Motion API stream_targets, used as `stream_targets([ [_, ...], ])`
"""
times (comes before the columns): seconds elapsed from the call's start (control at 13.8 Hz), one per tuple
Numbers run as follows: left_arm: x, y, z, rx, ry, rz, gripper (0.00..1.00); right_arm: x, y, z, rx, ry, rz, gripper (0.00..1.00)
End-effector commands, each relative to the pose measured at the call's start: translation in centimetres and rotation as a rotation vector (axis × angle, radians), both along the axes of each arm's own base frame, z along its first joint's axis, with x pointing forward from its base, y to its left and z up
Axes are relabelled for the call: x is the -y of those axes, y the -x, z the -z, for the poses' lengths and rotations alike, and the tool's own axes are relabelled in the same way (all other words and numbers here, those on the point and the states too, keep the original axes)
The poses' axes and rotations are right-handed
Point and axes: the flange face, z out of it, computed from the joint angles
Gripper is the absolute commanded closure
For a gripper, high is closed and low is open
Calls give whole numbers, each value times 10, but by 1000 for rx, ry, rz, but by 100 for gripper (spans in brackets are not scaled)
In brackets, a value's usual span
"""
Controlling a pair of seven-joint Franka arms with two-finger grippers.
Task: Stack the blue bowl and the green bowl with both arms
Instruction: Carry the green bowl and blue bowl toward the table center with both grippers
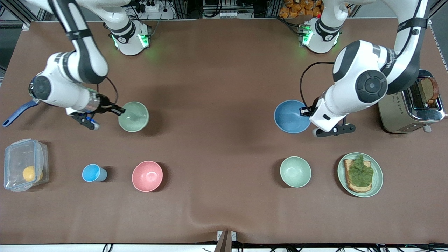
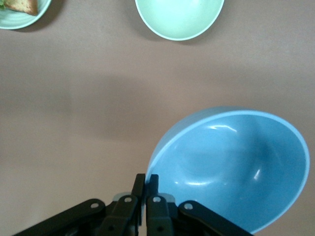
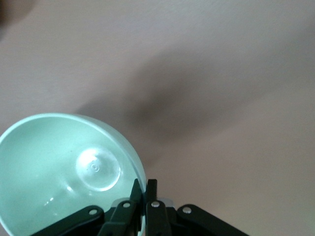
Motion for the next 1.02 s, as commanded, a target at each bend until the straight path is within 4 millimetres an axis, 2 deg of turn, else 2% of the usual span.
stream_targets([
  [0.0, 23, 7, 4, -11, 10, -23, 100, -69, 0, -17, 21, 19, 63, 100],
  [0.15, 30, 6, 8, -11, 14, -19, 100, -91, -2, -20, 41, 24, 108, 100],
  [0.36, 37, 6, 22, -34, 10, -7, 100, -146, -2, -24, 35, -39, 183, 100],
  [0.73, 40, 7, 26, -42, 8, -2, 100, -257, 20, -9, 55, -35, 290, 100],
  [0.95, 39, 7, 26, -43, 7, -2, 100, -312, 30, 11, 47, -19, 329, 100],
])
